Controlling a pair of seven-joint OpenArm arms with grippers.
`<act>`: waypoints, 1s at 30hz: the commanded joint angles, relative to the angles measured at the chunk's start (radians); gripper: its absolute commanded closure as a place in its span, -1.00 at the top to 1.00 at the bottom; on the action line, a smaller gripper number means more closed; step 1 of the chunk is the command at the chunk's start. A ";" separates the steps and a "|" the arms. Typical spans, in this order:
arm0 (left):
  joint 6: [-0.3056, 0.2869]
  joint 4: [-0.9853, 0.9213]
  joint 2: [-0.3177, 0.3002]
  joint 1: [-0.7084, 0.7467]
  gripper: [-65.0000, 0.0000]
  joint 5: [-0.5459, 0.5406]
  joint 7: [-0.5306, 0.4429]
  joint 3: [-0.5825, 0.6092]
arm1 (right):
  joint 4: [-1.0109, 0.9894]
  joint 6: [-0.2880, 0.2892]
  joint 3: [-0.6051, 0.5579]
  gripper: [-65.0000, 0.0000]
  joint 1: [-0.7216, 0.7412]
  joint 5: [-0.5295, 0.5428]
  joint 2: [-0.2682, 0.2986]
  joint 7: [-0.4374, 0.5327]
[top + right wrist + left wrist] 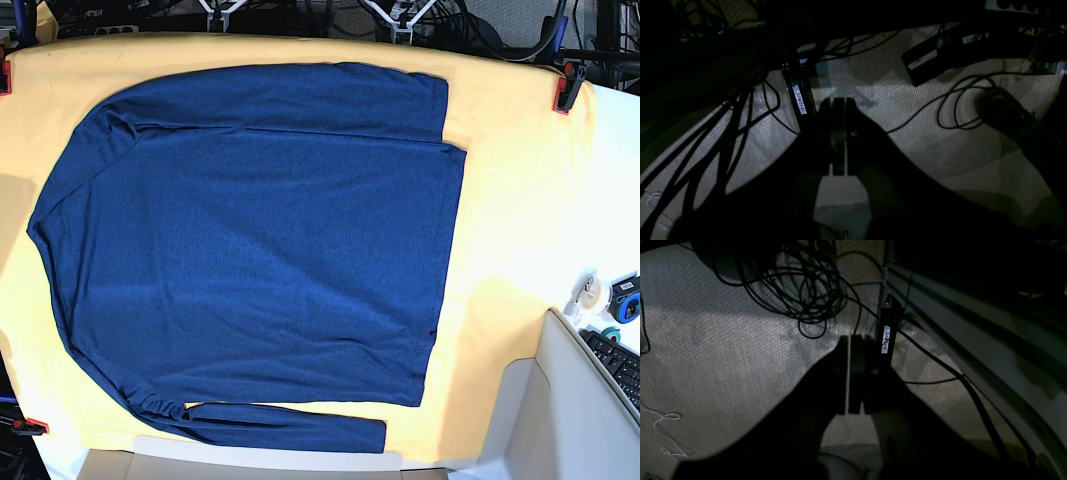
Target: Fold the T-shirt properly
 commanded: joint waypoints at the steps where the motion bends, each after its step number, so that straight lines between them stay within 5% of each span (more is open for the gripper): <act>1: -0.001 0.003 0.000 0.004 -1.00 0.001 -0.009 -0.001 | 0.003 0.001 -0.002 -0.99 -0.014 -0.002 0.000 0.010; 25: -0.001 0.009 0.000 0.006 -1.00 -0.004 -0.009 -0.001 | 0.015 0.001 -0.002 -1.00 -0.031 -0.002 0.014 0.010; 30: -0.001 0.190 0.002 0.107 -1.00 -0.004 0.003 -0.001 | 0.166 0.000 0.004 -1.00 -0.139 0.001 0.017 -0.001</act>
